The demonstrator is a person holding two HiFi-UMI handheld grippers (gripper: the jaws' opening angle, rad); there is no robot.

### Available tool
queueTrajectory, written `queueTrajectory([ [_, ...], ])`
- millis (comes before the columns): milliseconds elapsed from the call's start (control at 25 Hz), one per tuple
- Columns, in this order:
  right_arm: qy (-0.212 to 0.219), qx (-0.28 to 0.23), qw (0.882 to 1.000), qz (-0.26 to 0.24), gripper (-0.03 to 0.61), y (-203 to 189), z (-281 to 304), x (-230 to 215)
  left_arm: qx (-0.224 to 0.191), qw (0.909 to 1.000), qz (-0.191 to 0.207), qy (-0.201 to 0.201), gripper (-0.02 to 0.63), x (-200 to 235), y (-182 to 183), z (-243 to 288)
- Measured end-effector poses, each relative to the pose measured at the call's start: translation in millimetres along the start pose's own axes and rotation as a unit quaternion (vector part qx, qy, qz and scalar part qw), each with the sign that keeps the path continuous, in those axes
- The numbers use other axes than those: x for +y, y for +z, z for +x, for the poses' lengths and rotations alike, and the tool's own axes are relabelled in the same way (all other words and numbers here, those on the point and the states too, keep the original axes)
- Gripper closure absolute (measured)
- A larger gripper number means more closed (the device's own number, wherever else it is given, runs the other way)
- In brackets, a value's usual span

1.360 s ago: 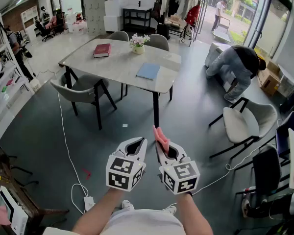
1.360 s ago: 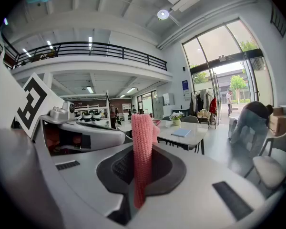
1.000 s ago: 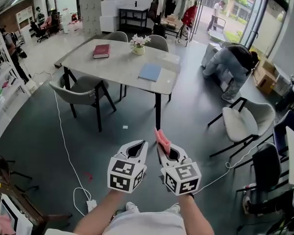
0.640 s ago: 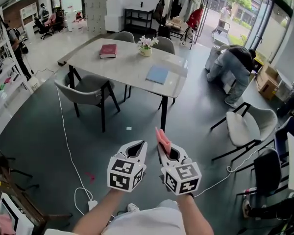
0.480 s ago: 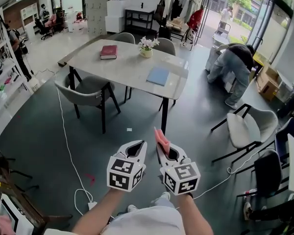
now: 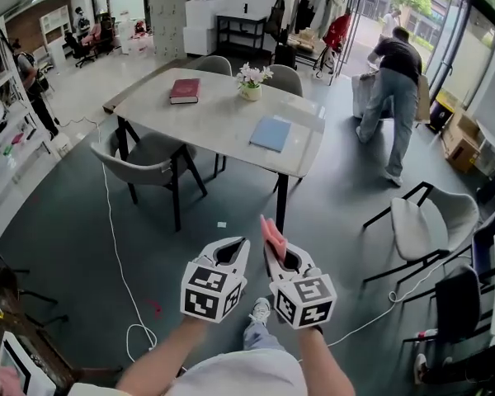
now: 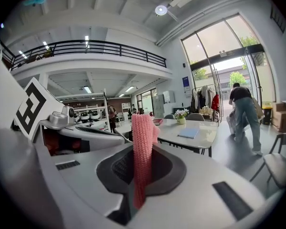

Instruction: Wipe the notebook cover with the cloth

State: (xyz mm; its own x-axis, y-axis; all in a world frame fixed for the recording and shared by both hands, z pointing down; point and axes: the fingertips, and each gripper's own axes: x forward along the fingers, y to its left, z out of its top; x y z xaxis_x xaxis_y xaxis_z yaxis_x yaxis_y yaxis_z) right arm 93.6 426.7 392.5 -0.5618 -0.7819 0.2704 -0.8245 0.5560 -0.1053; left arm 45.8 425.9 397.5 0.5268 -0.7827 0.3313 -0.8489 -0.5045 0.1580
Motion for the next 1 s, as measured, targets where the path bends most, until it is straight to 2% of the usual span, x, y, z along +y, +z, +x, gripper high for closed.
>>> queueTrajectory([
  [680,0.036,-0.003,0.999,0.025,0.563,39.0,98.6,-142.3,0.03,0.9993,0.005,0.021,0.606,27.8,56.5,161.6],
  [1000,0.056,0.003,0.998,0.035,0.563,48.6,130.9,-188.0,0.036,0.9987,-0.001,0.037,0.606,37.9,77.0,214.6],
])
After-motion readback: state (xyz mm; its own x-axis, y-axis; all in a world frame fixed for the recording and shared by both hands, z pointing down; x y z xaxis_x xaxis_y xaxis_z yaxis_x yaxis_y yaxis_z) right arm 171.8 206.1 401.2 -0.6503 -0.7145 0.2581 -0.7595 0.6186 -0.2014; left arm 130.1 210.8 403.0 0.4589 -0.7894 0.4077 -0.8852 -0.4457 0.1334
